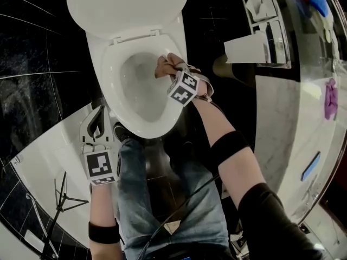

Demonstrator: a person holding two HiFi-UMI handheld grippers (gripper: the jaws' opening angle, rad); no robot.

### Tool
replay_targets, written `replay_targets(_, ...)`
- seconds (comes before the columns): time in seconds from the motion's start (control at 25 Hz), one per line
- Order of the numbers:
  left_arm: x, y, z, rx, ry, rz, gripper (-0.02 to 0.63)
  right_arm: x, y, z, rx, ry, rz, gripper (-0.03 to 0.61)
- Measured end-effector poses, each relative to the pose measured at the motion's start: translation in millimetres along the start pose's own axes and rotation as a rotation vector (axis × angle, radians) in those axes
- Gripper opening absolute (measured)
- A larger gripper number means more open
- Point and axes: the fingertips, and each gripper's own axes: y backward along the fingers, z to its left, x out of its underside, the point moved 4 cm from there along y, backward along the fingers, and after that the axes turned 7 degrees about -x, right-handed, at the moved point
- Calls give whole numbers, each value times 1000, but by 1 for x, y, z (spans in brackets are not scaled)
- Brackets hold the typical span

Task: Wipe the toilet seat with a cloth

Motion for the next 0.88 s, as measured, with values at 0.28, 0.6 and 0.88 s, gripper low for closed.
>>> replay_targets(0.28,-2,18,-7,-8,-7,-11,0,29,9,76,-78,-71,-19,104)
replay_targets(0.6,2,49,-7,-29,17,2,0,38,23,172,-156,-234,-33,104)
replay_targets(0.88,8,68,10,-53,46,11,0,13,26,254,-209,-361,-57,100)
